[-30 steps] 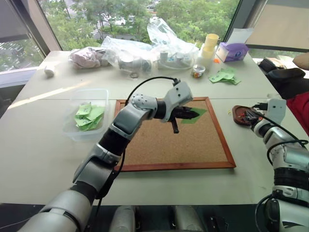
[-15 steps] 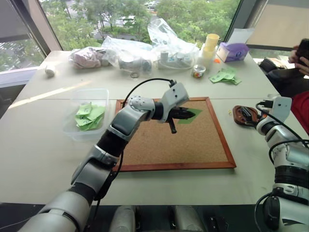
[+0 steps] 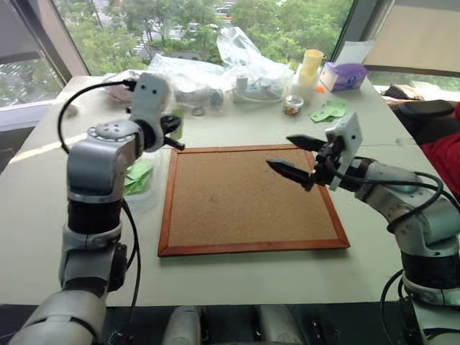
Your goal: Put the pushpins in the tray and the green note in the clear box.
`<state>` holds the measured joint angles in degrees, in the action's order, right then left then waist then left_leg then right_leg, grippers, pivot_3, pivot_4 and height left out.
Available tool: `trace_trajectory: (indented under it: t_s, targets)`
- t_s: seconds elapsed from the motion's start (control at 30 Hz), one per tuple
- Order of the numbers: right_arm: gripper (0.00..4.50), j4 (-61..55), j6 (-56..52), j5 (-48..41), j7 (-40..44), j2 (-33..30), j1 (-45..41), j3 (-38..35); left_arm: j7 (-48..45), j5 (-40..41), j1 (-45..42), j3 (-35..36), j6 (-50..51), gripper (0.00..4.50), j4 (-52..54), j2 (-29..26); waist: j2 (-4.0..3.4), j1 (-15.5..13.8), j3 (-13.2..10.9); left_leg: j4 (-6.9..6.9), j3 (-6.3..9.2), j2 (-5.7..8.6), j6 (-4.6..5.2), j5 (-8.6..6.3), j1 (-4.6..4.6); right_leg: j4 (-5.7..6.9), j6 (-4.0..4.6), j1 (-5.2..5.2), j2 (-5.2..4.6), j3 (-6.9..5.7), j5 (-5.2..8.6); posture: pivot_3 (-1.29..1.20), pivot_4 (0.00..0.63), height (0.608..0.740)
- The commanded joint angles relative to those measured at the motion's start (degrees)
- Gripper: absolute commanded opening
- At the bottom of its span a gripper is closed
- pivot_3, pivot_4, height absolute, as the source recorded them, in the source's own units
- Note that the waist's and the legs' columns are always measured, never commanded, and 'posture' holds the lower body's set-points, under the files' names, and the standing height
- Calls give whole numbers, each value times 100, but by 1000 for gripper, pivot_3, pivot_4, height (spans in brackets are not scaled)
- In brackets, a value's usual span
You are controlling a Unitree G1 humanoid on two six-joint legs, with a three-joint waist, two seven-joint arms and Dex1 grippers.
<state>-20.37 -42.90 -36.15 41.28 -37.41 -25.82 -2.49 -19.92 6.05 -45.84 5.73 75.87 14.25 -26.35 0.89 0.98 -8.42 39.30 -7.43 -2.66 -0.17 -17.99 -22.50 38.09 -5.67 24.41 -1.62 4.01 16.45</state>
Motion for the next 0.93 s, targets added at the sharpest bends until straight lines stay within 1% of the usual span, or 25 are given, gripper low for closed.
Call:
trace_trajectory:
  t_s: [0.03,0.17,0.23,0.27,0.33,0.37,0.4,0.43,0.47,0.5,0.53,0.6,0.67,0.73,0.83,0.9,0.93]
  targets:
    - [4468,-32,56,24,398,-179,-62,160,494,-207,104,449,707,0,517,51,9,-50,-2,0,0,0,1,-1,-1,-1,0,0,0,-2,0,0,150,738]
    - [4468,128,100,167,722,-297,-53,399,891,-331,426,778,851,0,585,251,22,-31,-5,1,0,2,4,-2,-2,-2,0,0,-3,-3,0,0,150,738]
    - [4500,171,185,340,841,-375,-19,556,1087,-407,587,881,463,682,544,331,23,-24,-6,1,0,-2,3,-2,0,-1,1,0,-2,-4,0,0,150,738]
    - [4500,196,208,395,855,-373,-11,582,1109,-398,637,898,356,910,530,342,24,-23,-6,0,0,-2,2,-1,0,-1,1,1,-1,-4,0,0,150,738]
    - [4500,235,220,422,857,-332,-11,566,1206,-361,645,1038,344,1766,507,461,26,-18,-8,0,0,-4,1,-1,1,-1,1,1,-1,-4,0,0,150,738]
    - [4500,244,224,431,862,-318,-8,557,1231,-360,680,1037,314,2292,484,443,26,-16,-8,0,-1,-4,1,-1,0,-1,1,2,-1,-4,-1,0,150,738]
    - [4500,229,212,426,841,-317,16,513,1239,-359,736,1022,269,2674,476,410,26,-16,-8,0,-2,-4,0,-1,1,-1,1,2,-1,-4,-1,0,150,738]
    - [4500,216,203,426,827,-317,35,481,1238,-353,779,999,232,3211,472,375,26,-17,-8,0,-2,-4,0,-1,1,-1,1,2,-1,-4,-1,0,150,738]
    - [4500,186,178,407,784,-313,58,419,1205,-343,825,946,152,3642,463,297,26,-15,-8,0,-2,-4,0,-1,1,-1,1,2,-2,-4,-1,0,150,738]
    - [4500,154,152,384,731,-318,93,337,1172,-325,859,936,9,4210,452,237,27,-16,-8,-1,-2,-5,0,-1,1,-1,1,2,-2,-4,-1,0,150,738]
    - [4500,126,135,357,682,-316,122,252,1168,-344,881,905,-97,4425,428,146,26,-17,-8,-1,-2,-5,0,-1,1,-1,1,2,-2,-4,-1,0,150,738]
    - [4500,83,63,239,517,-276,165,-15,1114,-314,924,943,-357,4425,416,14,27,-19,-8,-1,-3,-5,0,-1,1,-1,1,2,-4,-4,-1,0,150,738]
    - [4500,11,-97,18,347,-248,231,-359,831,-69,939,1067,-669,4425,495,-70,27,-20,-8,-1,-4,-5,0,-1,1,-1,1,2,-4,-4,-1,0,150,738]
    - [4500,-178,-414,-335,164,-286,425,-850,95,525,954,1207,-733,4425,732,-263,28,-40,-9,-1,-5,-4,0,-1,1,-1,2,2,-6,-5,-1,0,150,738]
    - [4500,-387,-694,-627,39,-368,683,-1240,-587,1181,1049,1336,-558,4425,997,-507,32,-26,-7,-4,-5,-4,-1,-1,0,-3,2,2,-10,-9,-1,0,150,738]
    - [4500,-502,-812,-769,1,-428,865,-1416,-1017,1533,1227,1356,-485,4425,1154,-821,32,-6,-7,-5,-6,-4,-1,-1,1,-4,2,2,-9,-9,-1,0,150,738]
    - [4500,-663,-950,-876,13,-509,1220,-1607,-1673,1843,1629,1543,-658,4425,1215,-1245,32,-6,-7,-6,-8,-5,-1,-1,5,-3,2,2,-8,-8,-1,0,150,738]
